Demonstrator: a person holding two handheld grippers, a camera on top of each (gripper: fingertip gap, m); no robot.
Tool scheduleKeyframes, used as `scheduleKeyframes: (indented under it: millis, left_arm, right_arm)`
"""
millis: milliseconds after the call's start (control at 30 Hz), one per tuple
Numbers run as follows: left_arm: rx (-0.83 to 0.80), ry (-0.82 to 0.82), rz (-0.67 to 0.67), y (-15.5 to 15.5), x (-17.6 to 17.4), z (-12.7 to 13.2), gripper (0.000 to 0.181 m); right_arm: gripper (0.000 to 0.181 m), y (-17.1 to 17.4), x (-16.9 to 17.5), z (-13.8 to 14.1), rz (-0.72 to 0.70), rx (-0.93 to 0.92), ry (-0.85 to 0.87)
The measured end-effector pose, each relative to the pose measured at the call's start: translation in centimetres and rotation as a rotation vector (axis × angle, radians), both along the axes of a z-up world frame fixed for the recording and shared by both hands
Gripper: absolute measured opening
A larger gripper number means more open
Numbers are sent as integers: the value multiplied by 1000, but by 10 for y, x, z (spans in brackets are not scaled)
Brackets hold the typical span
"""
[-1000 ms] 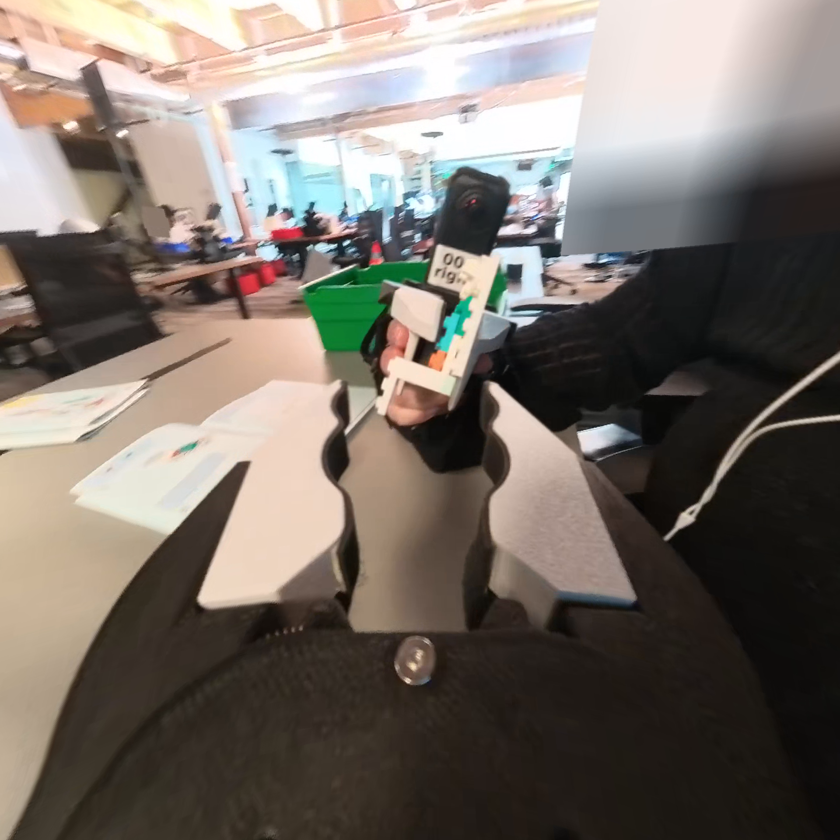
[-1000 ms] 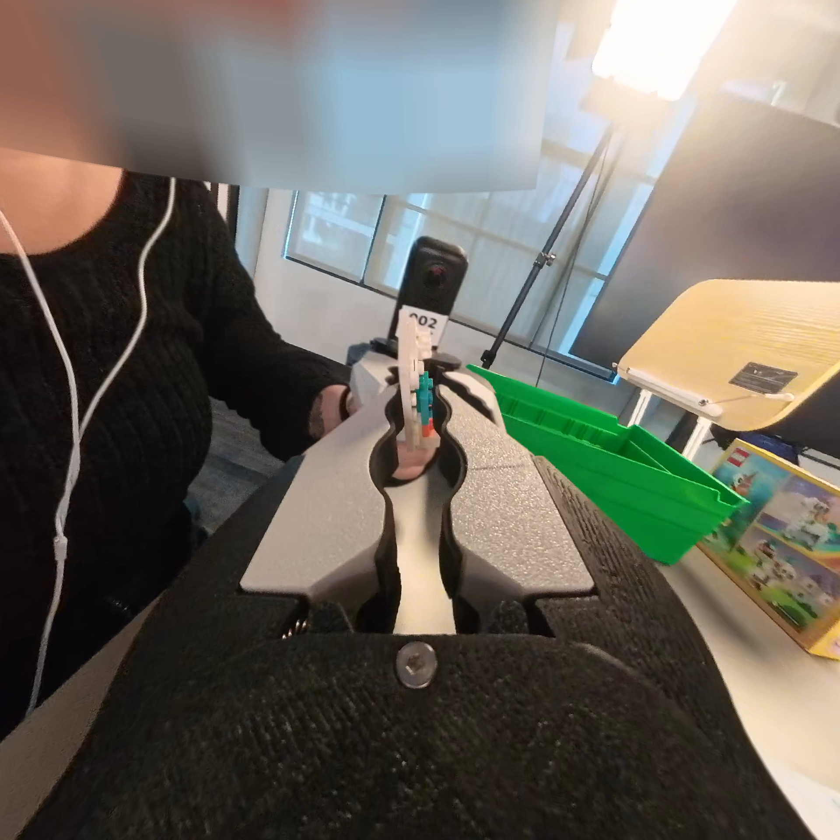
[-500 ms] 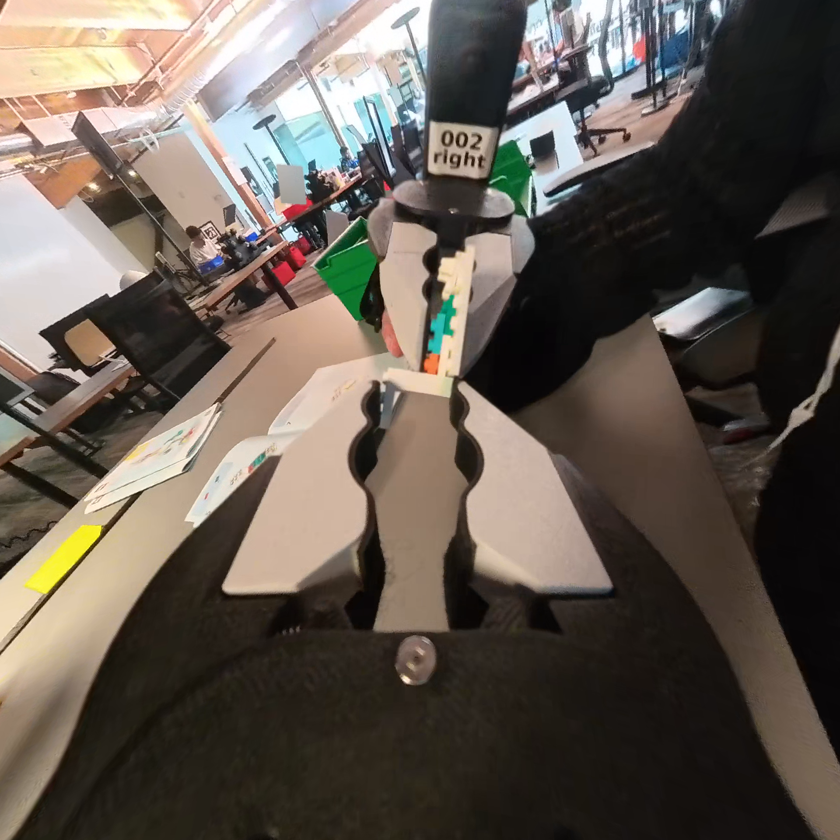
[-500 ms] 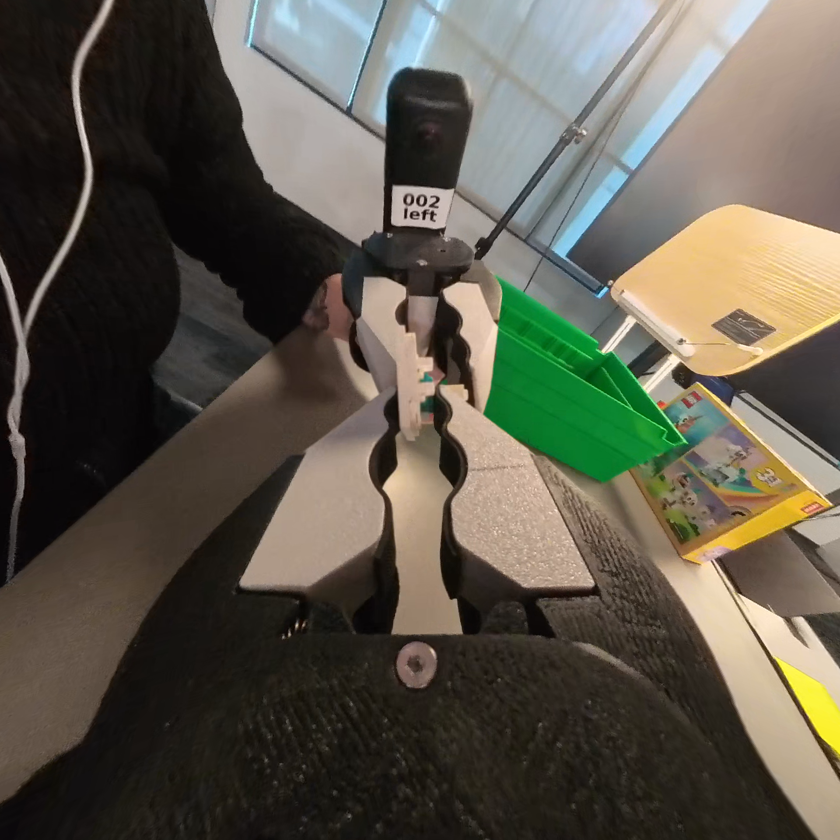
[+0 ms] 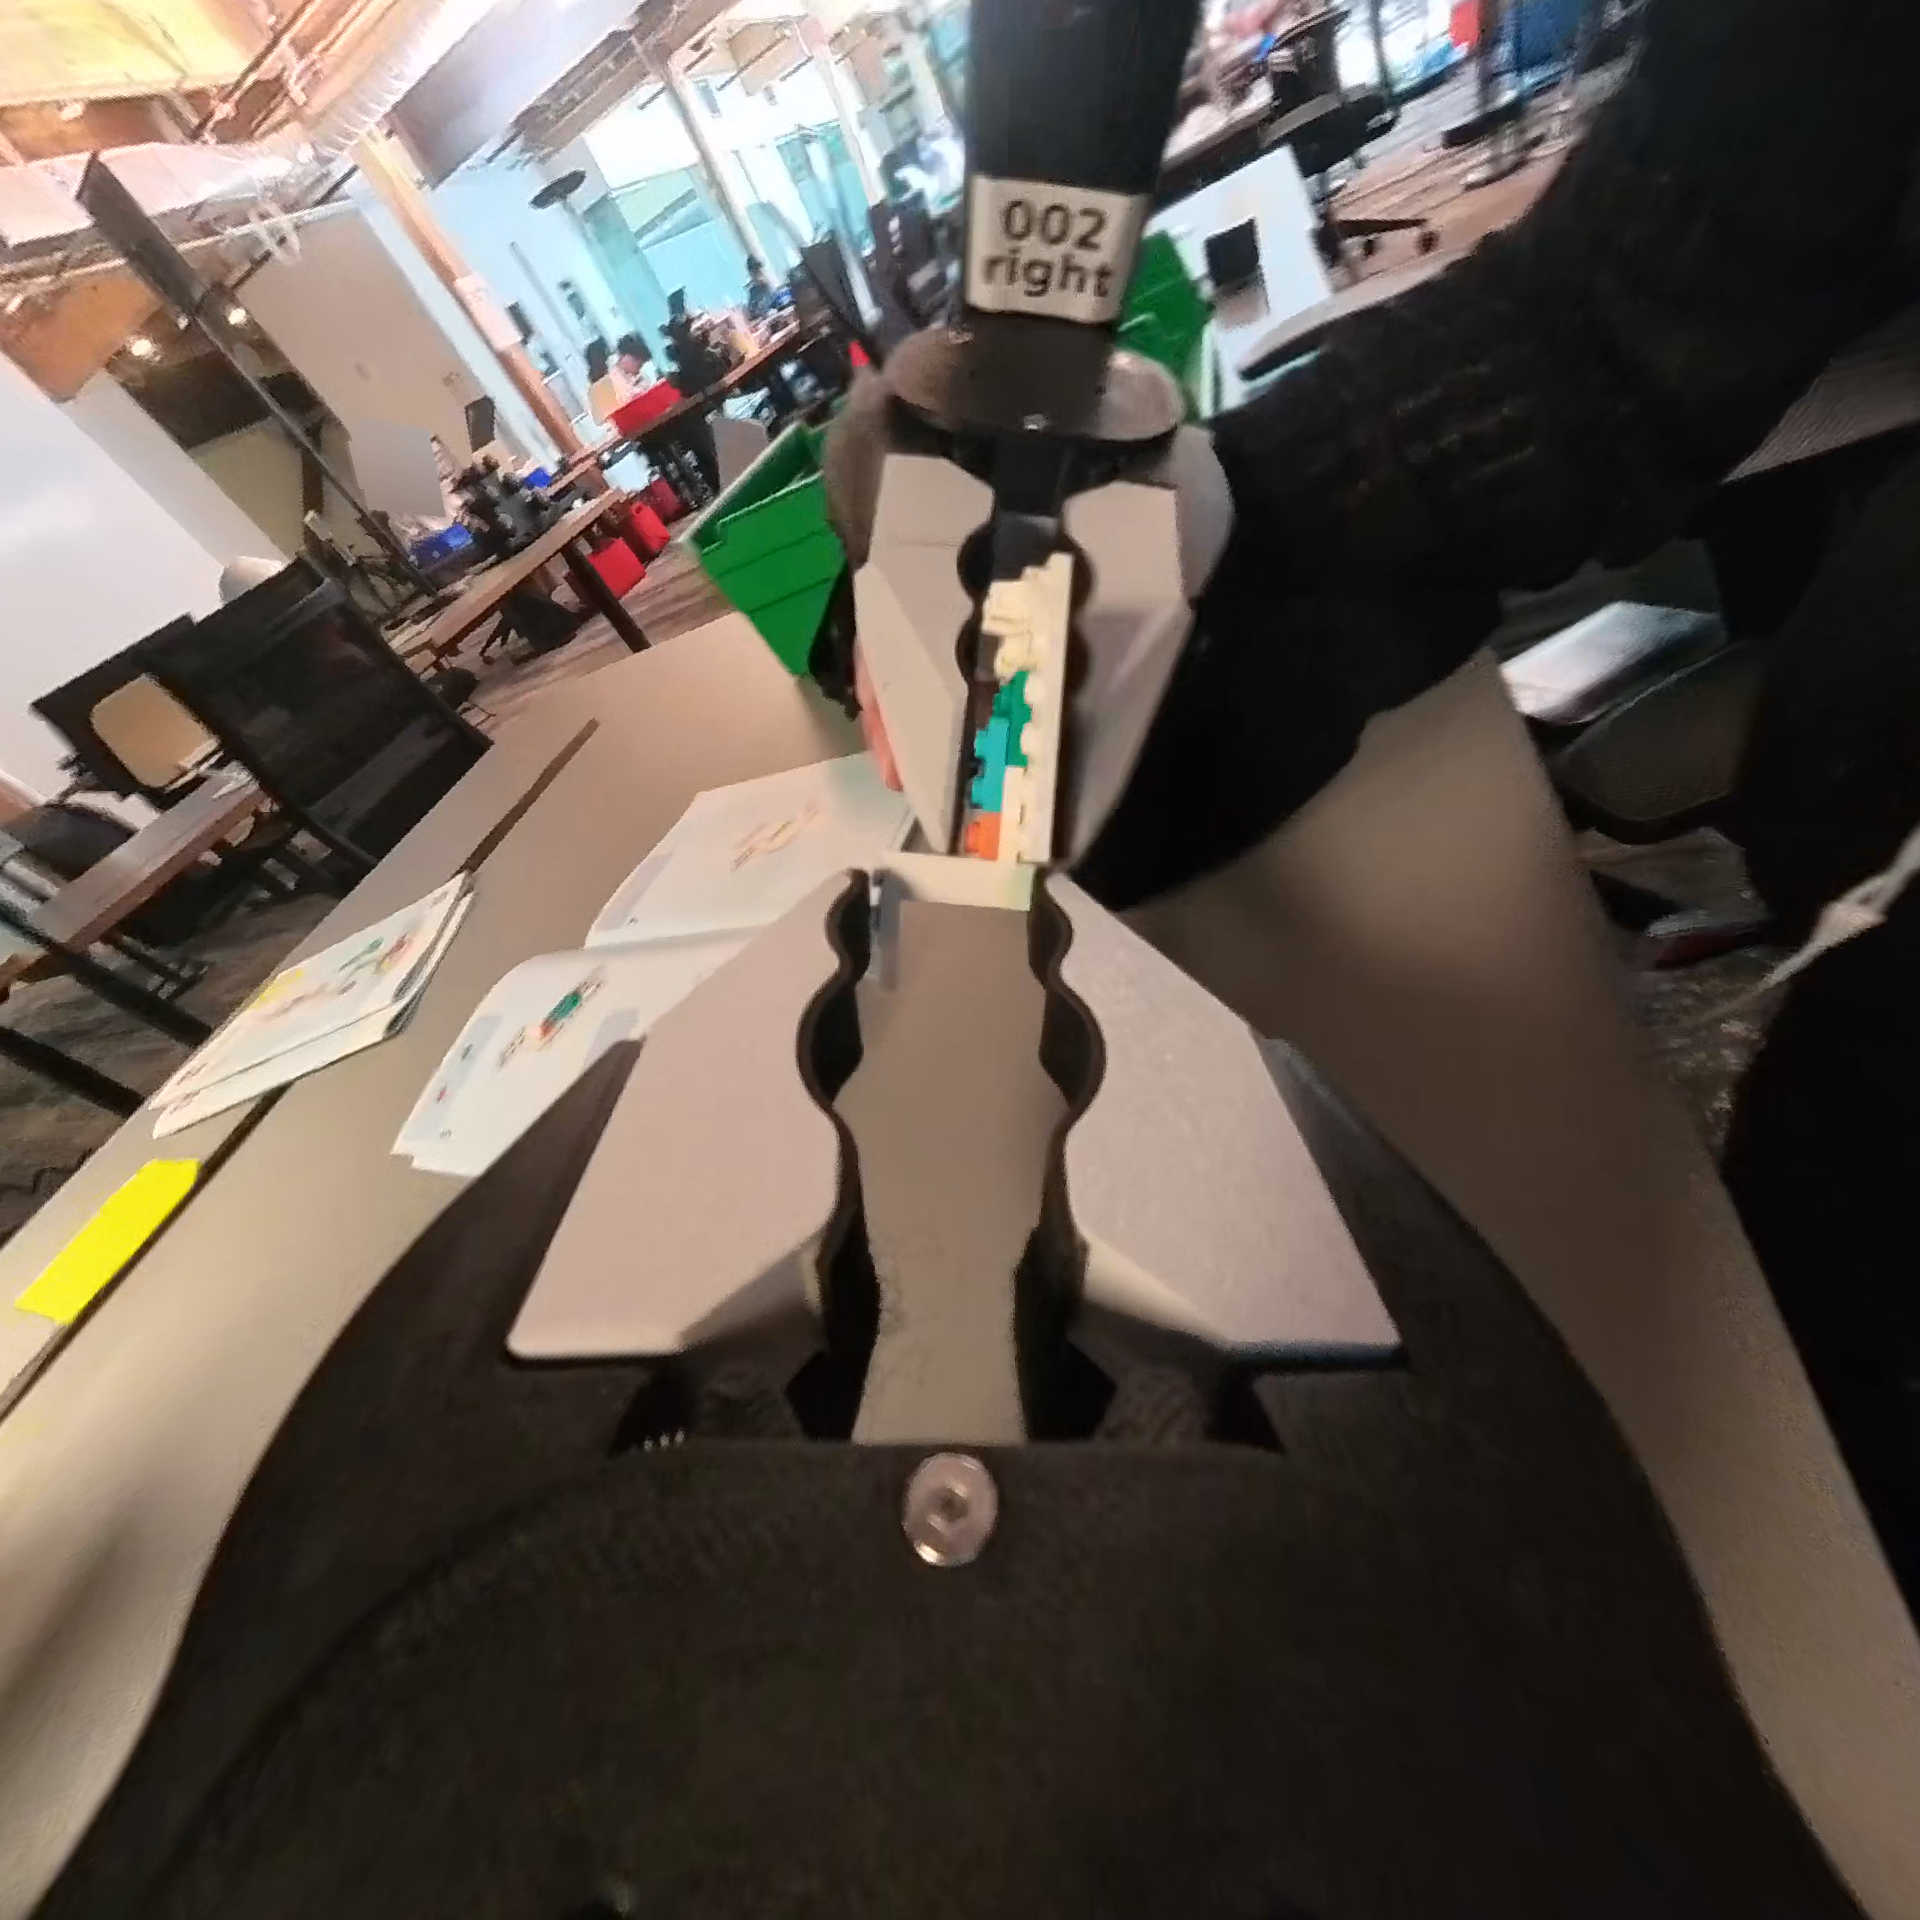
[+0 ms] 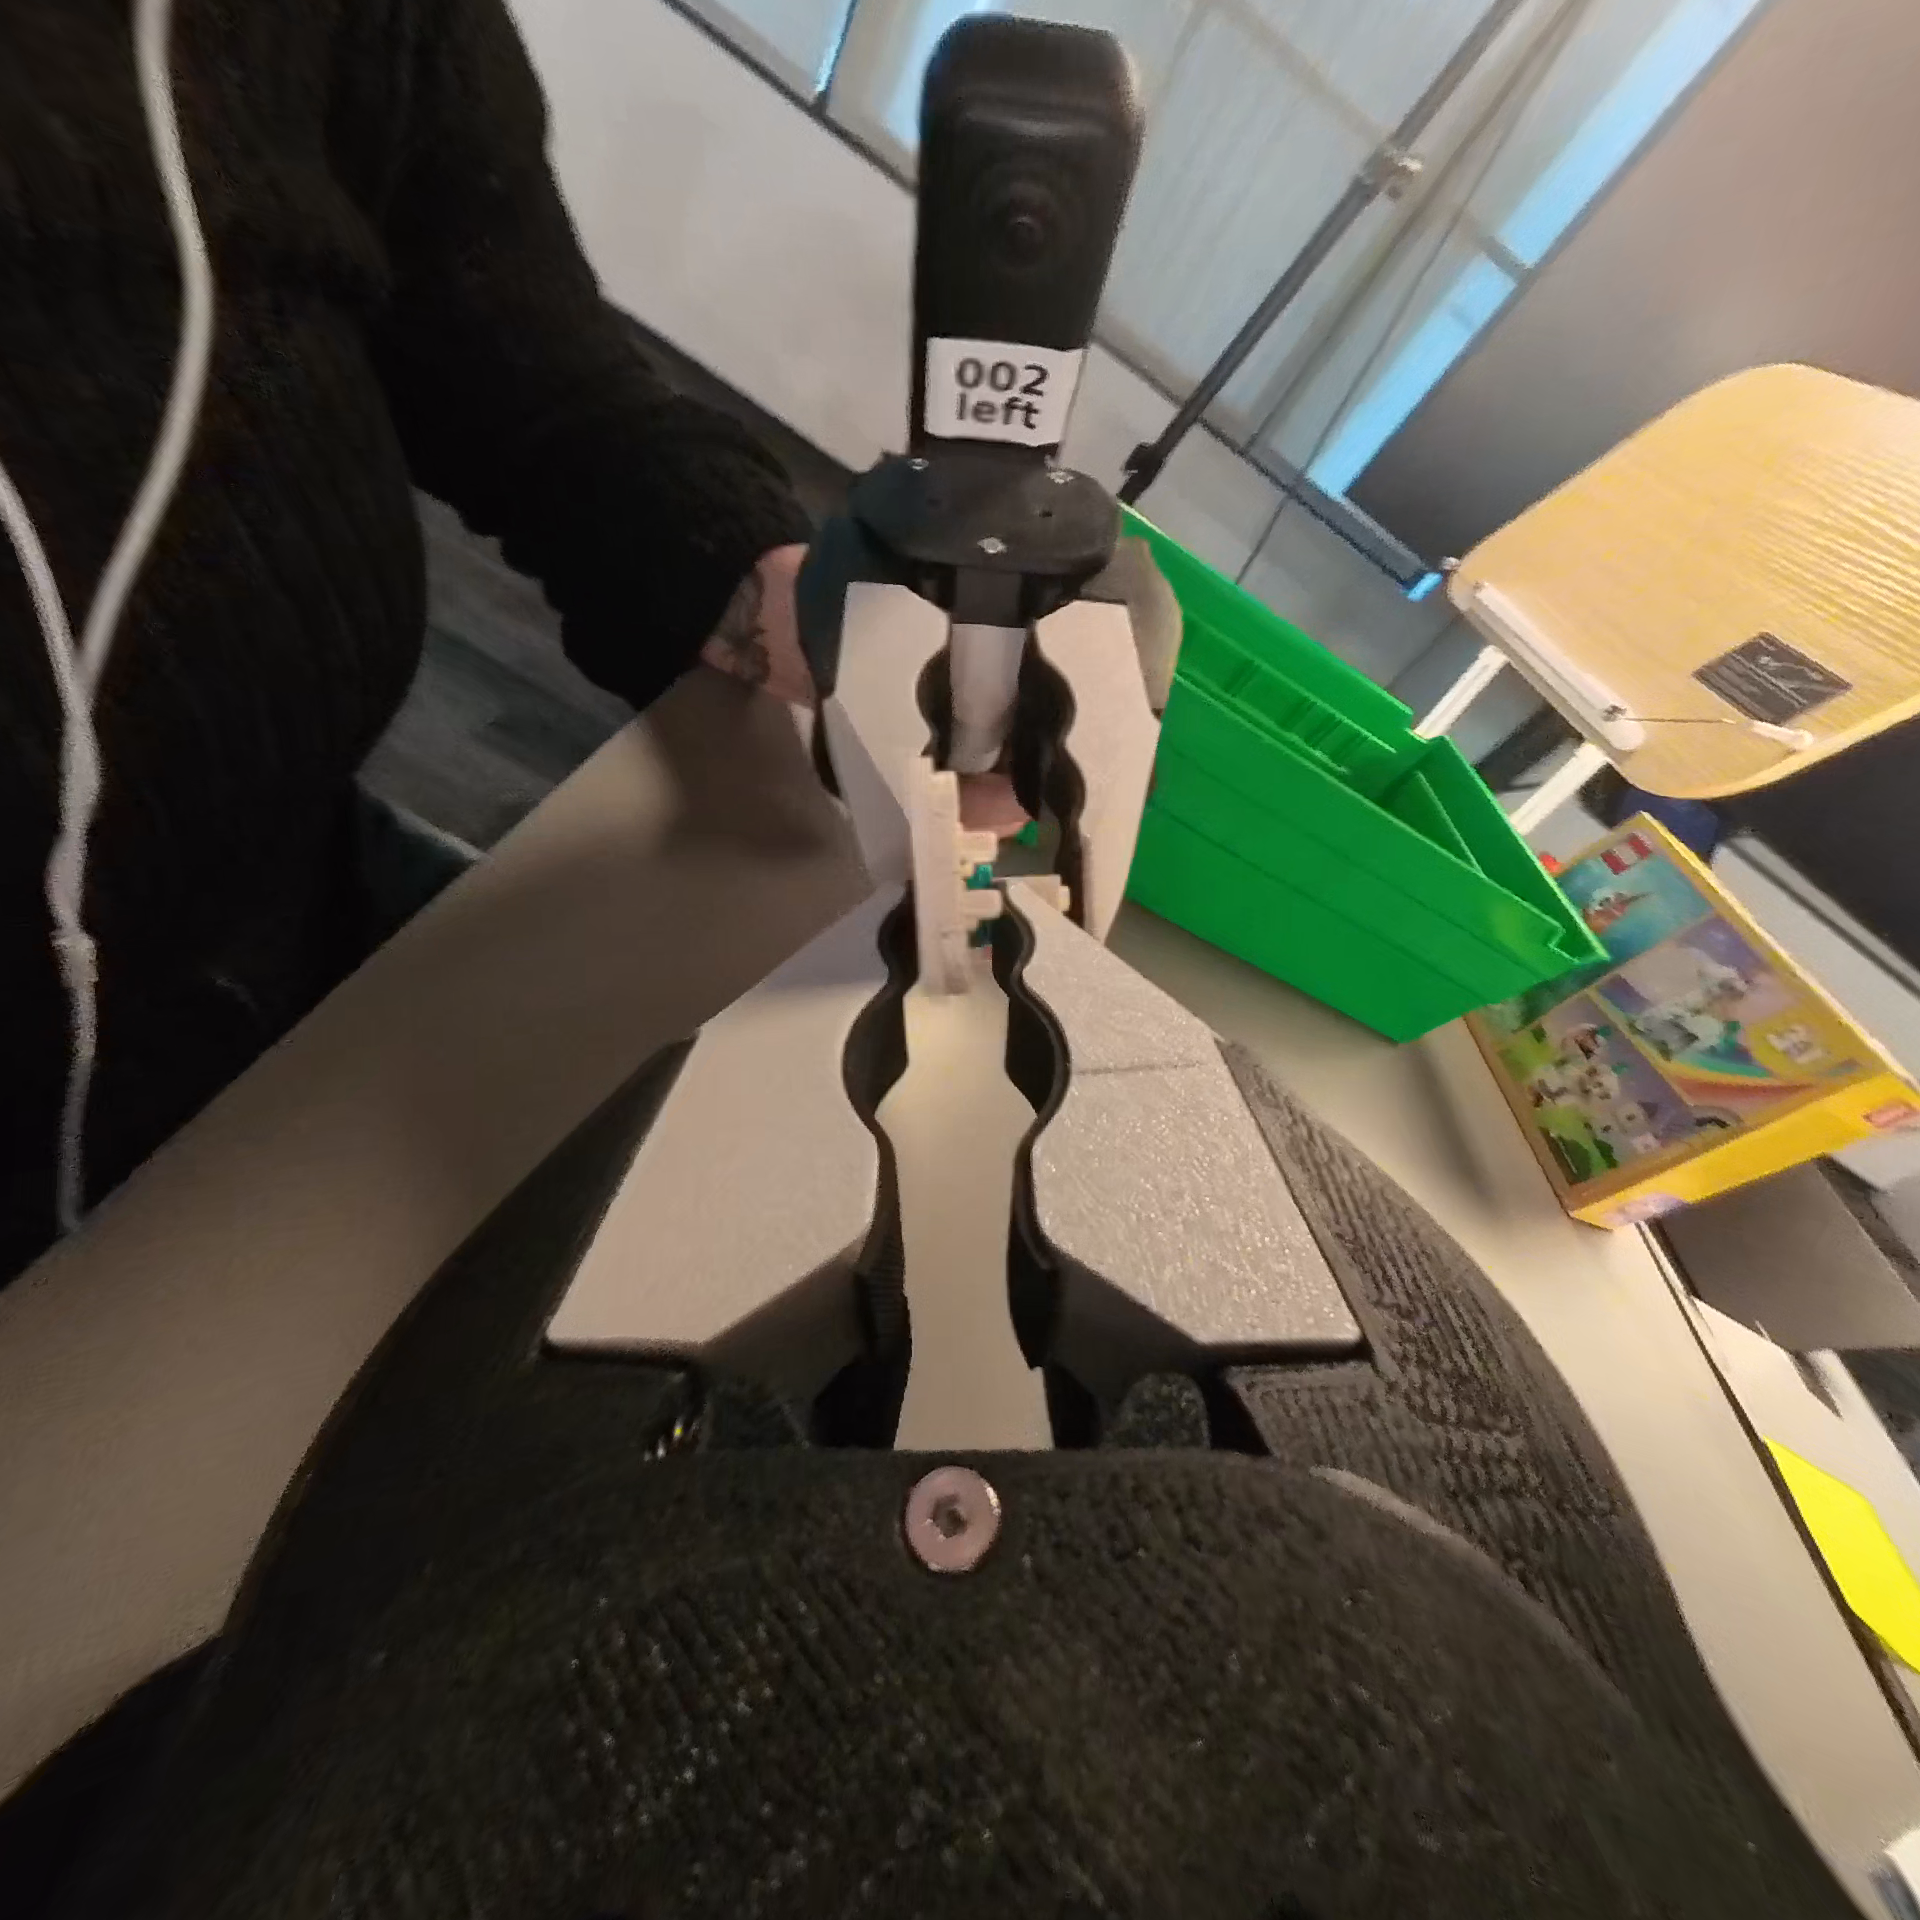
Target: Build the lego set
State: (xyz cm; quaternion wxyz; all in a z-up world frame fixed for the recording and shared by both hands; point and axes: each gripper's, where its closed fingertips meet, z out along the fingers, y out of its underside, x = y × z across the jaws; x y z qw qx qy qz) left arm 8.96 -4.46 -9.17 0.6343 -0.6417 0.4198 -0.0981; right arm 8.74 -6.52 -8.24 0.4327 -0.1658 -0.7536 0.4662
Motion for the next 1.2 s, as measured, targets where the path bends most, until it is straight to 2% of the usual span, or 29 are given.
scheduleKeyframes:
  millis: [100,200,300,367,467,533,700,800,867,900,967,1067,1200]
  left_arm:
    - [-1,51,127,12,-19,-8,29]
    - [-1,167,242,20,-34,-24,28]
    - [16,325,307,28,-39,-39,29]
    - [44,396,301,28,-35,-45,29]
    - [89,465,292,27,-31,-50,29]
    - [123,480,303,28,-30,-48,30]
    - [86,248,260,25,-24,-31,33]
    - [2,58,167,18,-17,-22,35]
    - [-43,-87,61,9,-7,-11,57]
    - [-77,-179,50,9,-7,-4,74]
    - [-165,-276,56,14,-14,-2,92]
    - [-278,-470,-36,9,-16,7,74]
    - [-418,-564,-163,2,-9,5,47]
  right_arm:
    - [44,16,-7,-17,-75,74,-5]
    - [51,38,-10,-25,-184,257,85]
    - [49,42,-13,-33,-224,434,163]
    - [43,42,-15,-43,-235,556,182]
    - [15,45,-18,-53,-250,695,206]
    - [12,45,-18,-56,-246,709,213]
    - [12,44,-16,-41,-245,707,323]
    - [14,36,-12,-34,-220,700,389]
    - [14,32,-11,-29,-211,681,408]
    - [12,33,-11,-28,-220,698,423]
    - [10,33,-8,-21,-224,700,474]
    - [10,31,-5,-11,-236,707,526]
    - [10,16,-2,-9,-203,732,573]
